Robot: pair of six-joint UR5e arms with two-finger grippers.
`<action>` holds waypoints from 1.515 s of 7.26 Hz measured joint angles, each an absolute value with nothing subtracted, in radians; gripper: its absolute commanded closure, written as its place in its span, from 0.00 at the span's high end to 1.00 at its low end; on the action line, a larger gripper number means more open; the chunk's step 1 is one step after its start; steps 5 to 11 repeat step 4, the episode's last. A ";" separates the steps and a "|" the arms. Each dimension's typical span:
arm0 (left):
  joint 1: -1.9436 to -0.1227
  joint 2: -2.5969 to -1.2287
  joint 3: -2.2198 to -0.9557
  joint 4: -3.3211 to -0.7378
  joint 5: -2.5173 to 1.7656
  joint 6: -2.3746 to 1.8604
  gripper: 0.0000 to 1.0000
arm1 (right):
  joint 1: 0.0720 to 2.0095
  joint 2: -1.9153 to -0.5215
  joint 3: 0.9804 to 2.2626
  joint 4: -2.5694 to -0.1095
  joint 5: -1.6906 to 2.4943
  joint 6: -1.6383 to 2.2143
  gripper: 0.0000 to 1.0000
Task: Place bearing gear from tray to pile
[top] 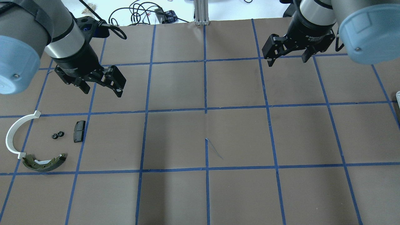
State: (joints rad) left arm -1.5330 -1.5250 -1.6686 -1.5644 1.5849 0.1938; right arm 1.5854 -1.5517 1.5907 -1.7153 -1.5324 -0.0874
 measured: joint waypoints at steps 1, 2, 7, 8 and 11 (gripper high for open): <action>-1.526 -1.513 -1.680 -1.558 1.580 0.193 1.00 | 1.586 -1.552 1.591 -1.715 -1.532 -0.087 1.00; -1.522 -1.507 -1.687 -1.551 1.577 0.185 1.00 | 1.586 -1.552 1.591 -1.715 -1.532 -0.087 1.00; -1.521 -1.502 -1.696 -1.540 1.576 0.168 1.00 | 1.586 -1.551 1.591 -1.716 -1.531 -0.087 1.00; -1.521 -1.502 -1.696 -1.540 1.576 0.168 1.00 | 1.586 -1.551 1.591 -1.716 -1.531 -0.087 1.00; -1.521 -1.502 -1.696 -1.540 1.576 0.168 1.00 | 1.586 -1.551 1.591 -1.716 -1.531 -0.087 1.00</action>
